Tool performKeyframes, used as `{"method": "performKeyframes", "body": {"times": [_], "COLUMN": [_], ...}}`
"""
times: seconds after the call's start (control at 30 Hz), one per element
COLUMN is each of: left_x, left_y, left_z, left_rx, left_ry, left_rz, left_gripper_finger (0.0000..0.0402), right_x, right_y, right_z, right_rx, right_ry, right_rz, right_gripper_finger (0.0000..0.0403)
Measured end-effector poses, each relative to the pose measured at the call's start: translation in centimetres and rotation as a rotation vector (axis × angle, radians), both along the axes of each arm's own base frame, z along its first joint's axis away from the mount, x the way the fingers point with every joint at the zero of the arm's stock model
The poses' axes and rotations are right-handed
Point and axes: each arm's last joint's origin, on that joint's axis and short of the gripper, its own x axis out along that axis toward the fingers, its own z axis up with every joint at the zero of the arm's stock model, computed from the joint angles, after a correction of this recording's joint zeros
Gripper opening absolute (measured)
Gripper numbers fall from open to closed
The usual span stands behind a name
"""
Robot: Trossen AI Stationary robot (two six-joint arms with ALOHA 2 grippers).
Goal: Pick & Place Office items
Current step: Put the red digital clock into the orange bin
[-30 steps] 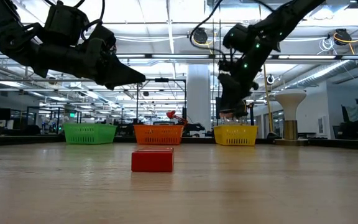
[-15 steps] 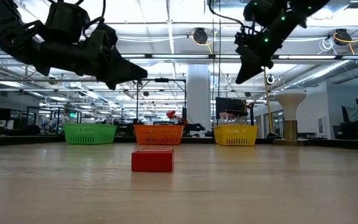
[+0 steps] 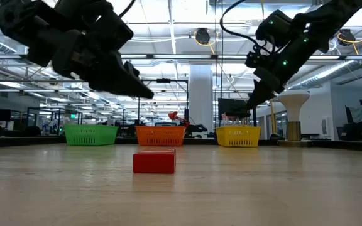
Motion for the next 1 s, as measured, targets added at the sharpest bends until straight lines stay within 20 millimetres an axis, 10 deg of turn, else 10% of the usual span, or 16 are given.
{"method": "performKeyframes", "body": {"times": [0.23, 0.57, 1.0], "left_x": [3.1, 5.3, 6.0], "left_y": [-4.1, -7.5, -9.0], "left_z": [-0.8, -1.6, -1.4], "left_rx": [0.013, 0.1, 0.278], "left_ry": [0.121, 0.236, 0.259], "left_rz": [-0.107, -0.227, -0.366], "left_gripper_finger": [0.0064, 0.0211, 0.0327], "right_x": [0.9, 1.3, 0.5], "right_y": [3.8, 9.0, 10.1], "right_z": [-0.6, -2.2, -3.5], "right_rx": [0.032, 0.003, -0.042], "right_ry": [-0.011, -0.191, -0.283], "right_rz": [0.136, 0.363, 0.442], "right_gripper_finger": [0.0001, 0.0002, 0.0002]}}
